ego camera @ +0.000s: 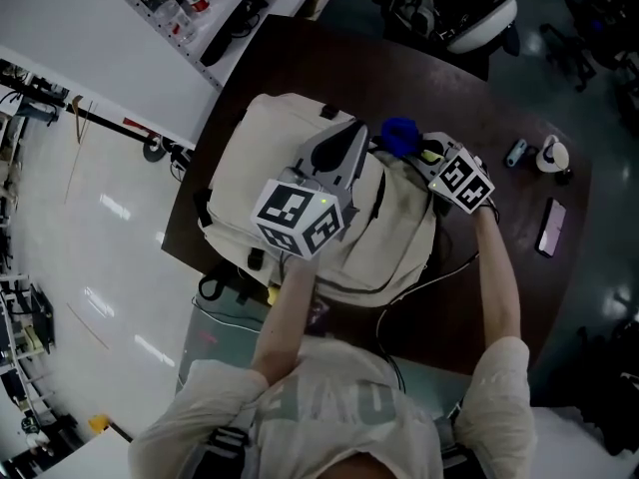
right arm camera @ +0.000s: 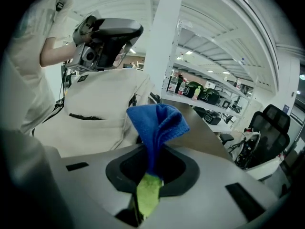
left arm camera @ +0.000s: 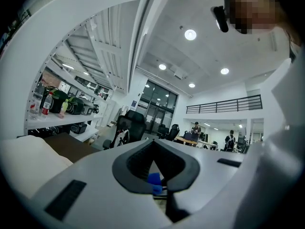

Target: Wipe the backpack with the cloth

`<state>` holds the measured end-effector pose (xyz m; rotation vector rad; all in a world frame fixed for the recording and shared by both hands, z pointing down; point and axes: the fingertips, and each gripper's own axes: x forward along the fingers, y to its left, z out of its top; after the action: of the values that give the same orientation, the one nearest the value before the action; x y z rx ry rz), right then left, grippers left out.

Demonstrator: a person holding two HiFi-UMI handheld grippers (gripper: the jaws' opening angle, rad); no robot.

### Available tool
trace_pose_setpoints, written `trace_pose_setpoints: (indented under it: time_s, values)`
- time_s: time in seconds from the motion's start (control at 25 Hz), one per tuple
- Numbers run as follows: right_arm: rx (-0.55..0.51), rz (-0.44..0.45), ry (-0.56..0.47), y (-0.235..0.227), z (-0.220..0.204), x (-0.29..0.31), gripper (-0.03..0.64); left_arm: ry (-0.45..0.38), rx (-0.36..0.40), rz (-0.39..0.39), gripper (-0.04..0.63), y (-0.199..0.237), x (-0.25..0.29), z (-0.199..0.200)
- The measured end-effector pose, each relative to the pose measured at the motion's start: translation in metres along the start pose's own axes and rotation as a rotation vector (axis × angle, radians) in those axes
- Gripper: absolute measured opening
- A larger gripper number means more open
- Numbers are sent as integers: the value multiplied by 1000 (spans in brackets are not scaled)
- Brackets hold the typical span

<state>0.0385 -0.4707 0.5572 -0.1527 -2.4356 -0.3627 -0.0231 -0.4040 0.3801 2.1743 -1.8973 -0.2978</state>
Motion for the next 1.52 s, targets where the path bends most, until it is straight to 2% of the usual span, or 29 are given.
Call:
trace_pose_setpoints:
  time_s: [0.24, 0.48, 0.72, 0.88, 1.04, 1.24, 1.52]
  values:
    - [36, -47, -17, 3, -7, -13, 43, -1, -8, -7, -2, -3, -5, -4]
    - [128, -277, -168, -19, 41, -55, 43, -27, 2, -24, -2, -15, -23, 2]
    - [204, -474, -233, -18, 97, -97, 43, -78, 29, -46, -2, -15, -56, 27]
    - [317, -598, -304, 16, 130, -120, 43, -89, 48, -80, -2, -13, -89, 38]
    - [398, -681, -364, 66, 165, -135, 43, -74, 60, -130, -2, -12, -134, 40]
    - [459, -746, -408, 126, 200, -144, 43, -44, 63, -167, -2, -8, -184, 36]
    - [526, -785, -421, 191, 207, -150, 43, -40, 79, -163, -2, -21, -232, 29]
